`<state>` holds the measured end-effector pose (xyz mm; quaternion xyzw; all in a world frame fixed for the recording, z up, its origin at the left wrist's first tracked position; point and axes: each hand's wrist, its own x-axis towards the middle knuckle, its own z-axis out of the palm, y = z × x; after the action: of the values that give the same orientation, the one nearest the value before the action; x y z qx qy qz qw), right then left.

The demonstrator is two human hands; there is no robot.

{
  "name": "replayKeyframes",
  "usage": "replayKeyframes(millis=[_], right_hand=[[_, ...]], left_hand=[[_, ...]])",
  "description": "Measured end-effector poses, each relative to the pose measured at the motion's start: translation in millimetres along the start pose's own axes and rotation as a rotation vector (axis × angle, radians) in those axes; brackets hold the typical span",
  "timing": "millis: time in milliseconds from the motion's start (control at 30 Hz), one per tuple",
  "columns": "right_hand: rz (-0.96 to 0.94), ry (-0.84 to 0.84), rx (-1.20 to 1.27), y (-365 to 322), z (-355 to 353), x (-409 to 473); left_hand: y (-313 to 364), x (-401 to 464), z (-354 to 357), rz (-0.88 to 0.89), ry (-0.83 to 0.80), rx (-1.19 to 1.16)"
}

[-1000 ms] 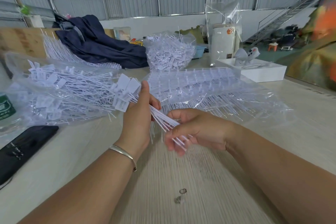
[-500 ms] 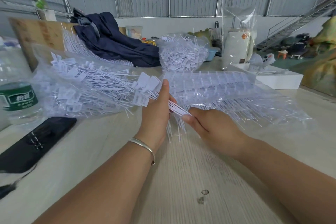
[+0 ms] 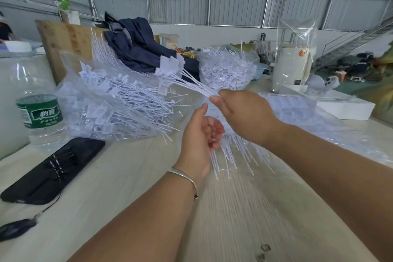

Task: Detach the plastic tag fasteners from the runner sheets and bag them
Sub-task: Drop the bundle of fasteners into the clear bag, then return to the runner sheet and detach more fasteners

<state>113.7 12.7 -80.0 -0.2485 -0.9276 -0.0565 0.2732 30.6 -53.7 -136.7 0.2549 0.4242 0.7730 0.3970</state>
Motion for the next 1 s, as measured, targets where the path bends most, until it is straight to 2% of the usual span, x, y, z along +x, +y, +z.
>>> replayKeyframes(millis=[100, 233, 300, 333, 433, 500, 700, 833, 900, 1000], right_hand=[[-0.029, 0.011, 0.01, -23.5, 13.3, 29.7], [0.012, 0.183, 0.063, -55.7, 36.6, 62.3], [0.057, 0.199, 0.112, -69.2, 47.9, 76.7], [0.045, 0.142, 0.106, -74.4, 54.5, 82.4], [-0.13, -0.193, -0.031, -89.0, 73.8, 94.0], [-0.171, -0.323, -0.093, -96.4, 77.6, 100.7], [-0.135, -0.323, -0.101, -106.9, 80.1, 113.2], [-0.078, -0.374, 0.016, -102.1, 80.7, 106.3], [-0.049, -0.384, 0.127, -92.1, 76.2, 103.7], [-0.05, -0.303, 0.23, -72.5, 65.9, 96.1]], left_hand=[[2.5, 6.8, -6.9, 0.037, 0.09, -0.04], [4.7, 15.5, -19.8, 0.071, 0.255, -0.135], [7.8, 19.6, -27.1, 0.089, 0.337, -0.208], [8.5, 21.4, -30.0, 0.09, 0.377, -0.249], [7.3, 22.2, -35.4, 0.052, 0.442, -0.367], [6.2, 22.4, -38.3, 0.033, 0.463, -0.383], [11.9, 21.1, -40.3, 0.075, 0.492, -0.249], [10.5, 19.8, -38.8, 0.057, 0.445, -0.358], [7.0, 21.2, -37.3, 0.07, 0.443, -0.259], [4.1, 22.2, -32.2, 0.114, 0.407, -0.129]])
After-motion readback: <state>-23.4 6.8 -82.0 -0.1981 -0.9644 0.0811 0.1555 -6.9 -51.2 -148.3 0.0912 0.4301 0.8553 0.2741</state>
